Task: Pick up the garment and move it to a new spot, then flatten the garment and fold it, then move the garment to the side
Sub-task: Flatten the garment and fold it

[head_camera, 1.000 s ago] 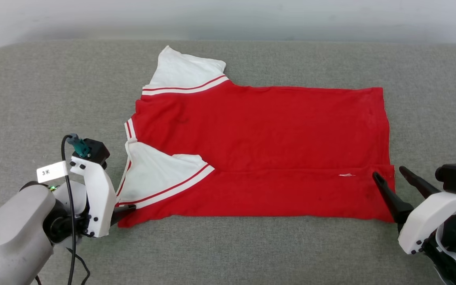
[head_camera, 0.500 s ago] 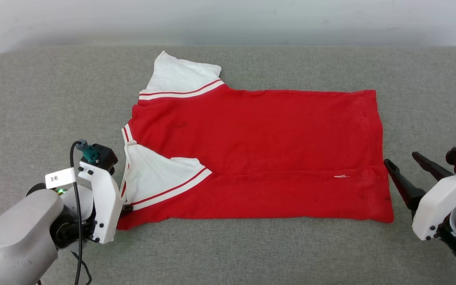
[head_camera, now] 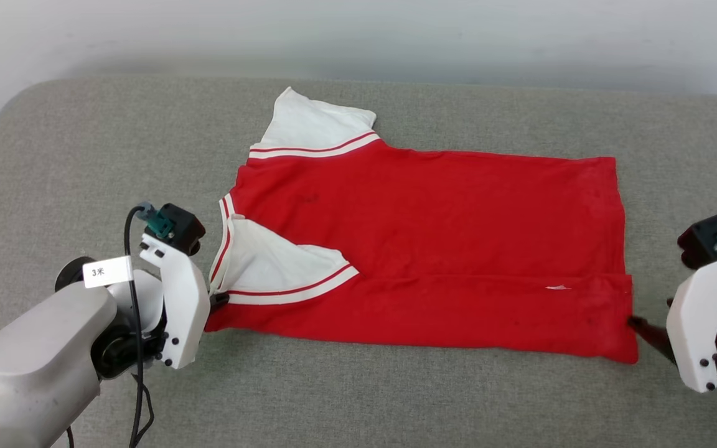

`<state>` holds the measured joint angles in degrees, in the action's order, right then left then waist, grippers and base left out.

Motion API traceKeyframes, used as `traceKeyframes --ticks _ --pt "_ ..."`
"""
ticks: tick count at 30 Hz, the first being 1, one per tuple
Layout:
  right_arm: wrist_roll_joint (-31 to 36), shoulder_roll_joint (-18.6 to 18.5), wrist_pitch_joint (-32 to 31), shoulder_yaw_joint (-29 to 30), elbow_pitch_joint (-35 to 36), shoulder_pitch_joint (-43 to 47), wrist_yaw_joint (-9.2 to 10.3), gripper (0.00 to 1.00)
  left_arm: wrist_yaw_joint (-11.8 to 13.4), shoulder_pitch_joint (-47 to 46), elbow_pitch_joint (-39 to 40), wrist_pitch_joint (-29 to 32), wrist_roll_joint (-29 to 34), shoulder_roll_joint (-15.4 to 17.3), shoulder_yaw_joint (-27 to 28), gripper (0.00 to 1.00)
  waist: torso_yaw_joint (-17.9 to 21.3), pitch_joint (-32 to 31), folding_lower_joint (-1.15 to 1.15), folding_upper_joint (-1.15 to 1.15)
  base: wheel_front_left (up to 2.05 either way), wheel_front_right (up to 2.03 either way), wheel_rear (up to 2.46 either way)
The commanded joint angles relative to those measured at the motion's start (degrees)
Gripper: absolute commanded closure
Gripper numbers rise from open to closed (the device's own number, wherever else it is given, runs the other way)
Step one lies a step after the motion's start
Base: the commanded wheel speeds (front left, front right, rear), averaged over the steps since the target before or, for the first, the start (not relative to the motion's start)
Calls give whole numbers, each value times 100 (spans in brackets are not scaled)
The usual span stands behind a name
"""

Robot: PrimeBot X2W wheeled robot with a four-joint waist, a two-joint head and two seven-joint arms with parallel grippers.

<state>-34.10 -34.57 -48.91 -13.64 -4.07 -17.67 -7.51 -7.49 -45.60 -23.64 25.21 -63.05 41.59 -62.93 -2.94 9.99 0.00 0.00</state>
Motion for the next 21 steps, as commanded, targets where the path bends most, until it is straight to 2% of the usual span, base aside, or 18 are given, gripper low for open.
traceKeyframes --ticks 1,6,17,18,19,20,21 --pt "2 -63 -138 -91 -51 -66 5 0 14 -106 14 -57 30 -30 -42 100 -45 62 0 0 0 0 0" --pt "29 64 -305 -171 -355 -91 6 0 14 -255 31 -186 79 -53 -138 100 -137 235 0 0 0 0 0" --pt "177 486 149 -734 -1292 -8 3 0 14 -505 -29 -431 43 -59 -386 100 -222 518 0 0 0 0 0" --pt "155 492 231 -765 -1317 -25 3 7 14 -506 -41 -448 36 -55 -416 100 -214 511 0 0 0 0 0" --pt "129 477 304 -799 -1333 -56 3 89 14 -495 -58 -472 26 -46 -444 100 -200 487 0 0 0 0 0" --pt "104 442 377 -835 -1333 -91 3 100 14 -475 -81 -482 3 -32 -467 100 -182 455 0 0 0 0 0" --pt "68 401 448 -840 -1331 -117 3 100 14 -451 -101 -489 -16 -22 -497 100 -164 414 0 0 0 0 0"
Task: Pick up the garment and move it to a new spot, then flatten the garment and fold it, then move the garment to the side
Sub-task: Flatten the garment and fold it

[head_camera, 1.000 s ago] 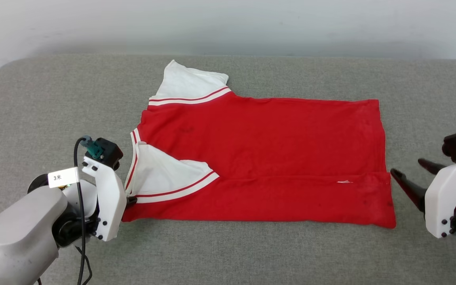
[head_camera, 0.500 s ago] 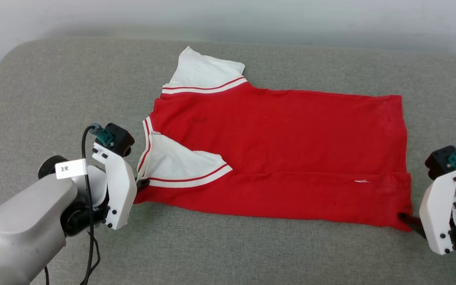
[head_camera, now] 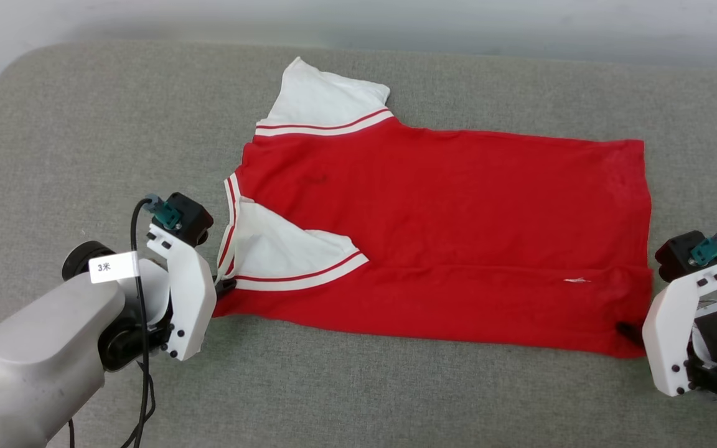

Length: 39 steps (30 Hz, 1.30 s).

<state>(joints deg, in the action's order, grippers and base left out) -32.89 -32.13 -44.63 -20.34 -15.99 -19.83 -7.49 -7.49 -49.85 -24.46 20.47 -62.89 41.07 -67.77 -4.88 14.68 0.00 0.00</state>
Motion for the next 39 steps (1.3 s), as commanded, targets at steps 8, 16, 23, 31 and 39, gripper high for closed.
traceKeyframes --ticks 8,16,23,31,39 --pt "-406 -139 591 -69 102 133 3 100 14 204 -52 -220 -212 161 -123 100 159 -551 0 0 0 0 0" --pt "-654 -403 764 127 595 724 4 100 57 634 357 -316 -327 547 -182 100 225 -990 0 0 0 0 0" --pt "-764 -578 596 498 1044 1376 5 100 304 1137 1015 -332 -361 890 -285 100 244 -1128 0 0 0 0 0" --pt "-640 -432 267 730 1075 1676 5 100 500 1510 1190 -417 -508 888 -308 100 242 -897 0 0 0 0 0" --pt "-342 -153 286 640 656 1536 5 100 431 1601 768 -526 -602 608 -308 100 211 -681 0 0 0 0 0"
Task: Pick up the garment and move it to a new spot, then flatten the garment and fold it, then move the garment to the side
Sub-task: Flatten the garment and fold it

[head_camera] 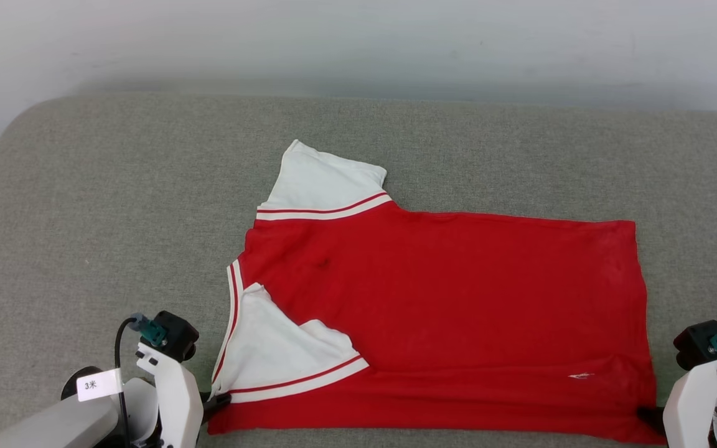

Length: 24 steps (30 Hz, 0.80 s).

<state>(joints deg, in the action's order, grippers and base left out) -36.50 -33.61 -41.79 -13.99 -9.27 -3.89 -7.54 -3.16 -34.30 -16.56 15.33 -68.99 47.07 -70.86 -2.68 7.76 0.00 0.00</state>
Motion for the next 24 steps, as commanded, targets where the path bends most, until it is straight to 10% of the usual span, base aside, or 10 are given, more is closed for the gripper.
traceKeyframes --ticks 1,2,3,4,5,24 --pt "52 34 38 -14 -81 -55 11 100 -5 35 -103 -41 31 -26 -3 100 -19 20 0 0 0 0 0" --pt "73 80 92 -23 -137 -63 10 100 -8 22 -188 -82 47 -56 4 89 -26 22 0 0 0 0 0" --pt "67 125 181 -16 -159 -82 10 91 22 7 -261 -156 92 -84 25 9 -32 16 0 0 0 0 0" --pt "59 164 285 26 -177 -92 10 41 41 9 -337 -213 98 -113 37 0 -37 -6 0 0 0 0 0" --pt "71 186 392 60 -167 -98 10 0 25 9 -366 -253 124 -124 34 0 -40 -34 0 0 0 0 0" --pt "1821 1673 3635 1753 947 -165 8 0 606 -1083 -179 -1558 893 93 804 0 389 -184 0 0 0 0 0"
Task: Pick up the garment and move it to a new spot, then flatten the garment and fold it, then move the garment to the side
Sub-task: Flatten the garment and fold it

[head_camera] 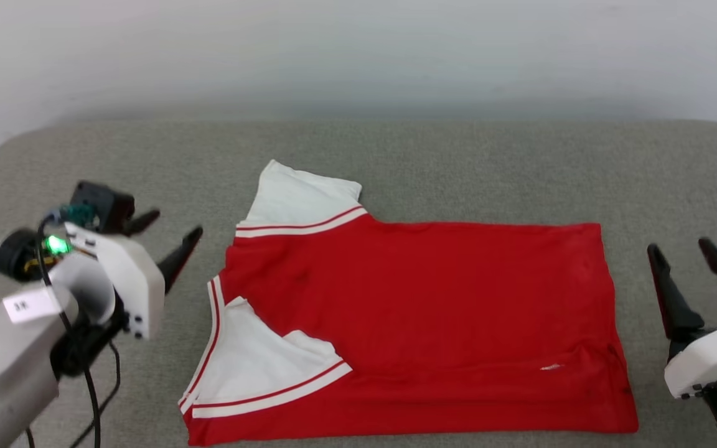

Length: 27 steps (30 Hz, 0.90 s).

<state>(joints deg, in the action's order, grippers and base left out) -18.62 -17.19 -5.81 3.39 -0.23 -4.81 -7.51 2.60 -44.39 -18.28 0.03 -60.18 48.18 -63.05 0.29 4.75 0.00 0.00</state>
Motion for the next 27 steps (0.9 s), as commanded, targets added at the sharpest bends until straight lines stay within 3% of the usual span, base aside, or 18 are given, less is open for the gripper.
traceKeyframes --ticks 1,8,15,21,27 --pt "170 116 153 70 116 -80 5 0 30 -209 -62 -79 48 -75 76 0 129 196 0 0 0 0 0" --pt "783 723 712 136 735 -228 5 0 -328 -1257 -622 311 75 -359 281 0 494 990 0 0 0 0 0" --pt "1127 1098 839 -111 1186 -421 6 0 -805 -2460 -1242 1752 -70 -430 171 0 866 1858 0 0 0 0 0" --pt "1235 1236 904 -228 1321 -610 5 0 -949 -3318 -1550 3126 -309 -516 48 0 1046 2473 0 0 0 0 0" --pt "1278 1295 951 -301 1391 -800 5 0 -987 -3838 -1797 3807 -227 -581 -155 0 1174 2911 0 0 0 0 0"
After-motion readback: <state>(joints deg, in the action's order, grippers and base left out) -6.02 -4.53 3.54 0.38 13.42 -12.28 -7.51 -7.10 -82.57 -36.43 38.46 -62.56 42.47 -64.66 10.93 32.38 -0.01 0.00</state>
